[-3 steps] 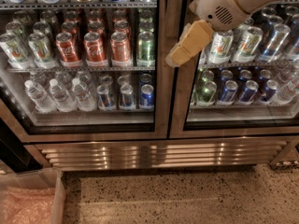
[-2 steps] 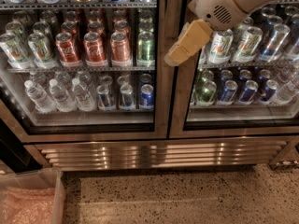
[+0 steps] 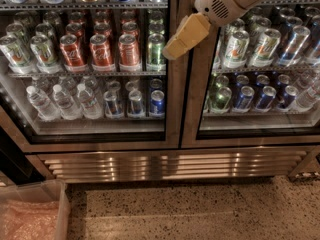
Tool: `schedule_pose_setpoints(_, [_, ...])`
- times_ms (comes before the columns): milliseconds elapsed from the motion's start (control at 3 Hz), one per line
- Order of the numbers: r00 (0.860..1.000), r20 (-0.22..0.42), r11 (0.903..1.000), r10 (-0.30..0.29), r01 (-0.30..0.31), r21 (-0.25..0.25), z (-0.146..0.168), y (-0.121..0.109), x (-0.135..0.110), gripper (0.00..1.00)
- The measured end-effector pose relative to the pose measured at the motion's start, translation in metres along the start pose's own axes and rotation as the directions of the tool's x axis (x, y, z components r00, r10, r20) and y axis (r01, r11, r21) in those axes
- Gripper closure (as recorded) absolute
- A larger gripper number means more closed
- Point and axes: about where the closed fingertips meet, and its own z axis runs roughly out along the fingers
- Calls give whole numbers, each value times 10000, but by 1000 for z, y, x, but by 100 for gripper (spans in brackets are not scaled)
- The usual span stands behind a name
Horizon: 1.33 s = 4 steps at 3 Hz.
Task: Open left fridge door
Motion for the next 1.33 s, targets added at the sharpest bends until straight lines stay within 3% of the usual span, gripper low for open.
schedule_pose_setpoints(1333, [9998, 56, 9985, -201, 204, -506, 20, 9, -7, 0])
